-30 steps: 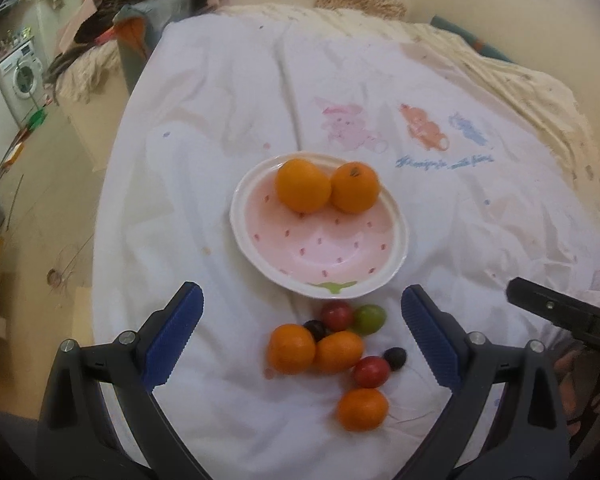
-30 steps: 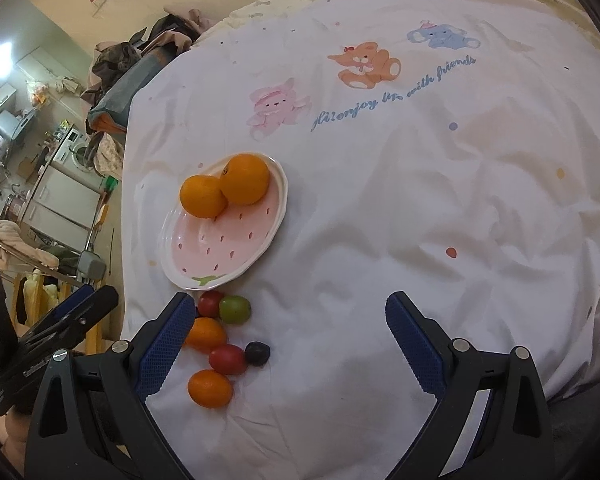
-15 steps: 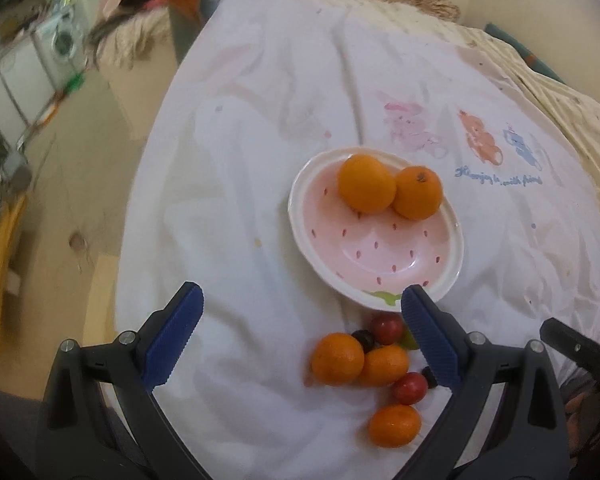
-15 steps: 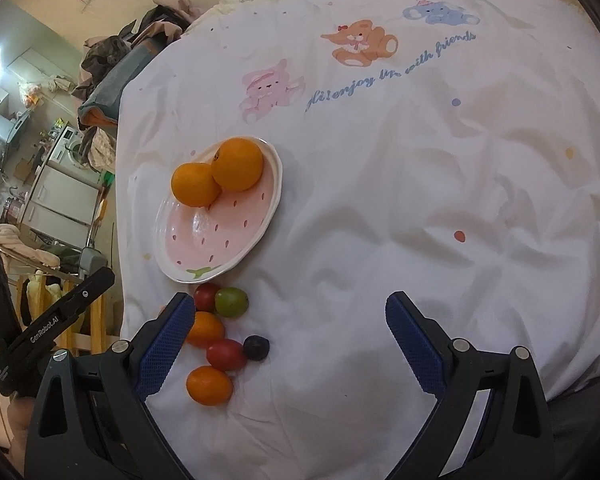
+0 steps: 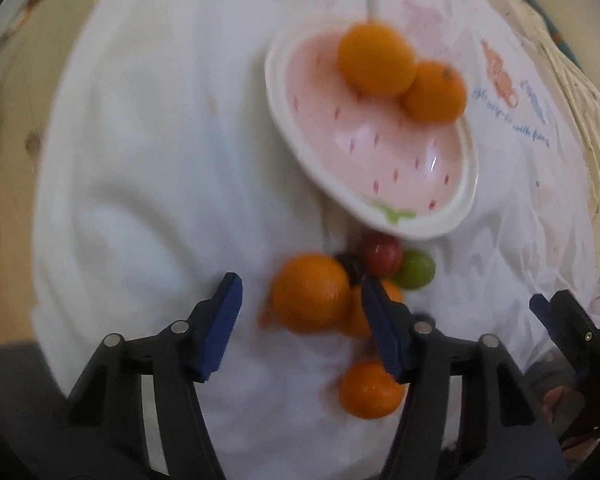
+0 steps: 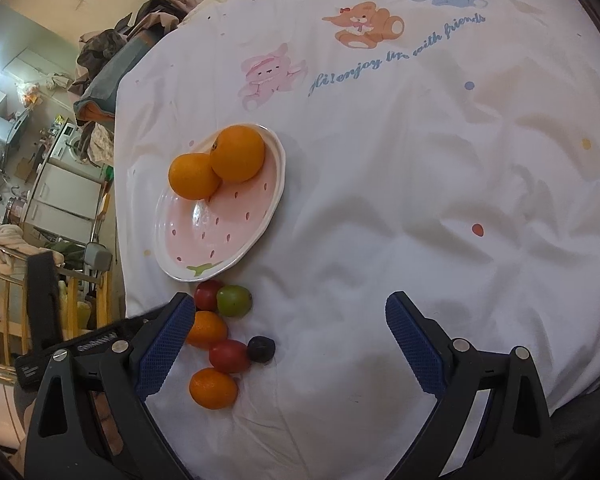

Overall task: Organize fruits
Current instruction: 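Grasp a tangerine from the fruit cluster with the left gripper, then grasp a small orange with the right gripper while the left gripper holds the tangerine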

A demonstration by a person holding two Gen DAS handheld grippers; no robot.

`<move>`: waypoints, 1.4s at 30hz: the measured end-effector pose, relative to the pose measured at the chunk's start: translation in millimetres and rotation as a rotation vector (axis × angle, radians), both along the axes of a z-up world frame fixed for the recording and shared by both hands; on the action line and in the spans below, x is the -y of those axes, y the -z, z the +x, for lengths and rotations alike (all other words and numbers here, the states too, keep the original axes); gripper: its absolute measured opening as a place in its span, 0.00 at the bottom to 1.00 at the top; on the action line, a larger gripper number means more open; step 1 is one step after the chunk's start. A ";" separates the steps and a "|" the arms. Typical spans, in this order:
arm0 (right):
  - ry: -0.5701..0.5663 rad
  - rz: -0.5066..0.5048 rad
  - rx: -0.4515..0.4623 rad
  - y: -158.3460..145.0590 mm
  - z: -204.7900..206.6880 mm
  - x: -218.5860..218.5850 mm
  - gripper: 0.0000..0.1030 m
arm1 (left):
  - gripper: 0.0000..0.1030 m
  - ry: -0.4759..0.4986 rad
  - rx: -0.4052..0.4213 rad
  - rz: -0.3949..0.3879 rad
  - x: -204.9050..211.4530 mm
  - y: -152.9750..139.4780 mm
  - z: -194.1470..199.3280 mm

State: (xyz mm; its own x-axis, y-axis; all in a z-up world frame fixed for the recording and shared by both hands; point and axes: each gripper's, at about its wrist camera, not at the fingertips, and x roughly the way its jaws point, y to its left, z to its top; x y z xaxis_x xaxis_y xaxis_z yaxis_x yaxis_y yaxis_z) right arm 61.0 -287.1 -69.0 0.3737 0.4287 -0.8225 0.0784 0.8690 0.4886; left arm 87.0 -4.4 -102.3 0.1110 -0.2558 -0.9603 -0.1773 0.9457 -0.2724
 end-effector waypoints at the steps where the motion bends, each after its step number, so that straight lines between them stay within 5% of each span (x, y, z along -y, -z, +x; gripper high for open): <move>1: 0.000 0.000 0.000 0.0 0.3 0.0 0.95 | 0.56 -0.028 -0.008 -0.025 -4.4 1.7 -1.5; 4: 0.003 -0.001 0.000 0.3 0.1 0.0 0.95 | 0.36 -0.051 -0.033 -0.088 -8.9 2.7 -2.6; 10: 0.001 -0.012 -0.003 1.7 1.8 -1.8 0.95 | 0.34 -0.013 -0.019 -0.070 -2.3 -8.0 -6.2; 17: -0.018 0.010 -0.045 9.1 -0.5 0.1 0.95 | 0.34 0.065 0.199 0.151 2.4 -59.0 -13.9; 21: -0.082 0.068 -0.092 16.3 -6.9 -11.9 0.78 | 0.34 0.084 0.290 0.209 1.2 -80.5 -17.3; 24: -0.142 0.144 -0.137 20.9 -13.3 -28.2 0.65 | 0.34 0.076 0.296 0.199 -5.2 -85.5 -17.5; 28: -0.192 0.178 -0.195 30.6 -26.8 -58.8 0.64 | 0.34 0.063 0.282 0.192 -7.8 -84.1 -17.8; 38: -0.227 -0.015 -0.238 49.4 -39.1 -117.4 0.59 | 0.34 0.016 0.211 0.126 -19.5 -73.5 -18.6; 42: -0.238 -0.042 -0.217 48.6 -38.7 -122.3 0.44 | 0.34 0.016 0.214 0.120 -20.0 -74.2 -19.3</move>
State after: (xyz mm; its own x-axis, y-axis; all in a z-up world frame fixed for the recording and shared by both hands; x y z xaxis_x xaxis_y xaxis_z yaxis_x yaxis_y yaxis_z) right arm 22.3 -164.8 -117.6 0.0813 0.4467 -0.8910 -0.0314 0.8946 0.4457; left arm 67.7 15.6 -28.1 0.3124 -0.1450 -0.9388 -0.1119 0.9758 -0.1879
